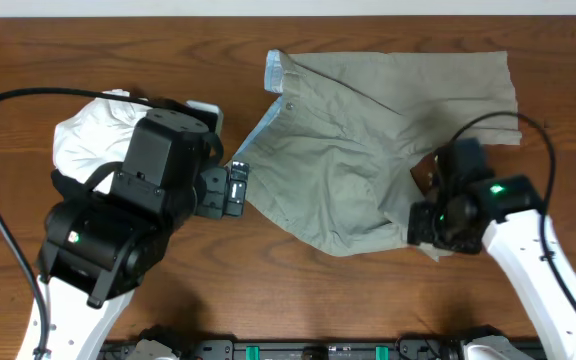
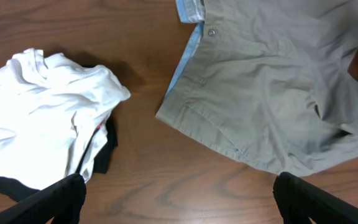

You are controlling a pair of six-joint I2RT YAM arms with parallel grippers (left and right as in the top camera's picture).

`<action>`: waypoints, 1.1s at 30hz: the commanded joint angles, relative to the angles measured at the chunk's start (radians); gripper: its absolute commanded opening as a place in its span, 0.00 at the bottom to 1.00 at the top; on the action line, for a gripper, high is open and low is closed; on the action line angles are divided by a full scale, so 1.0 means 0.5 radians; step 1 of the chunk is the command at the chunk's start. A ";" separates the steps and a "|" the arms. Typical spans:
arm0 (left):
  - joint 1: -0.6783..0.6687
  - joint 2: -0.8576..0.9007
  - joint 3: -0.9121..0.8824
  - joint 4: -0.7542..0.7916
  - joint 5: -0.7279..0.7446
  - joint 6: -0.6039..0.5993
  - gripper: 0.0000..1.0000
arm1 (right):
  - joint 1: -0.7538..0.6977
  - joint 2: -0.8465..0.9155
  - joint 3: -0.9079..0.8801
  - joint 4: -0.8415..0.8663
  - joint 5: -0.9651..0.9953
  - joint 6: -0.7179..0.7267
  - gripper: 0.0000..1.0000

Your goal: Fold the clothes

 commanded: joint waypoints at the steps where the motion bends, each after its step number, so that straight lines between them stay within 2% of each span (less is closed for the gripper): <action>1: 0.002 0.050 0.018 -0.006 -0.046 -0.024 0.98 | 0.024 -0.022 -0.165 0.112 0.001 0.063 0.68; 6: 0.002 0.124 0.018 -0.018 -0.045 -0.024 0.98 | 0.024 -0.022 -0.349 0.259 0.121 0.114 0.66; 10: 0.002 0.169 0.018 -0.014 -0.045 -0.024 0.98 | 0.024 -0.022 -0.482 0.536 0.150 0.113 0.65; 11: 0.002 0.179 0.018 -0.014 -0.045 -0.024 0.98 | 0.024 -0.022 -0.513 0.615 0.149 0.113 0.62; 14: 0.002 0.193 0.018 -0.018 -0.044 -0.024 0.98 | 0.024 -0.022 -0.568 0.748 0.150 0.111 0.31; 17: 0.002 0.192 0.018 -0.028 -0.044 -0.024 0.98 | 0.022 -0.027 -0.546 0.739 0.140 0.071 0.04; 18: 0.002 0.192 0.018 -0.032 -0.045 -0.024 0.98 | 0.022 -0.034 -0.509 0.690 0.111 0.042 0.01; 21: 0.002 0.192 0.018 -0.045 -0.045 -0.023 0.98 | 0.022 -0.076 -0.282 0.407 -0.098 -0.110 0.01; 24: 0.002 0.192 0.018 -0.035 -0.045 -0.021 0.98 | 0.008 -0.108 0.092 0.043 -0.331 -0.347 0.01; 28: 0.002 0.192 0.018 0.006 -0.045 -0.015 0.98 | -0.043 -0.100 0.549 -0.327 -0.275 -0.489 0.01; 33: 0.002 0.192 0.018 0.027 -0.045 -0.017 0.98 | -0.158 -0.092 0.660 -0.342 -0.013 -0.484 0.03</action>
